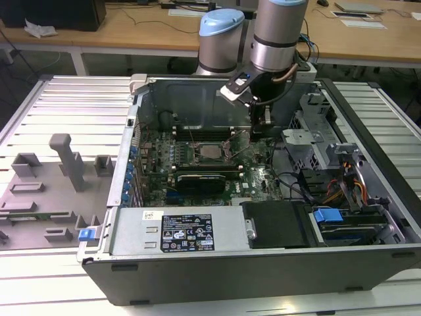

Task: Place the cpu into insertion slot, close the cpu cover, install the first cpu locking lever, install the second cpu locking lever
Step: 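Close the cpu cover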

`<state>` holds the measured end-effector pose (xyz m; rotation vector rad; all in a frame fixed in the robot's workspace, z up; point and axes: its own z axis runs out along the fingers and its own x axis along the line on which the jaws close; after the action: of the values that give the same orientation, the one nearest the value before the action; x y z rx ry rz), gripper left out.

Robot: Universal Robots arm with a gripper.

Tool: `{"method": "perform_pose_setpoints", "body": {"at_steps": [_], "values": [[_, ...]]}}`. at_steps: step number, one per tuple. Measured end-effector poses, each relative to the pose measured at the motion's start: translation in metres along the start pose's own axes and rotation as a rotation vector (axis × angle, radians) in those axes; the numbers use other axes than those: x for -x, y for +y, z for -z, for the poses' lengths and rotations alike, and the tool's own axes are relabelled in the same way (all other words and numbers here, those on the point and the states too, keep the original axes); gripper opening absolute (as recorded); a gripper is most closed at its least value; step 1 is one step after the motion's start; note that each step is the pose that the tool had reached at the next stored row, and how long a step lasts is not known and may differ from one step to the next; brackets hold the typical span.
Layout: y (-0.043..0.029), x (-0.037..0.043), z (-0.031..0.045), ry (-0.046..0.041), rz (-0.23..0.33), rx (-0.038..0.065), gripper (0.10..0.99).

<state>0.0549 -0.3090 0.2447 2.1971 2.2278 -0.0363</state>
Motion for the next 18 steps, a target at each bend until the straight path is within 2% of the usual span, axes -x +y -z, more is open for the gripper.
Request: {"method": "perform_pose_setpoints", "body": {"at_steps": [2,3,4,5,9,12,13,14,15,16,18], "values": [[0.0012,0.0,-0.0002,0.0041,0.001,-0.049,0.106],[0.0018,0.0001,-0.0002,0.006,0.002,-0.071,0.106],[0.002,0.0,-0.0003,0.0076,0.002,-0.088,0.106],[0.002,0.0,-0.0003,0.008,0.002,-0.091,0.106],[-0.0001,0.0,-0.0003,0.0081,0.002,-0.091,0.106],[-0.0075,-0.0012,-0.0003,0.008,0.002,-0.086,0.106],[-0.0124,-0.0018,-0.0003,0.0079,0.002,-0.082,0.106],[-0.0203,-0.0026,-0.0004,0.0078,0.002,-0.073,0.106],[-0.0334,-0.0039,-0.0004,0.0076,0.001,-0.057,0.106],[-0.0382,-0.0046,-0.0005,0.0075,0.002,-0.051,0.106],[-0.0434,-0.0052,-0.0005,0.0074,0.001,-0.046,0.106]]}}
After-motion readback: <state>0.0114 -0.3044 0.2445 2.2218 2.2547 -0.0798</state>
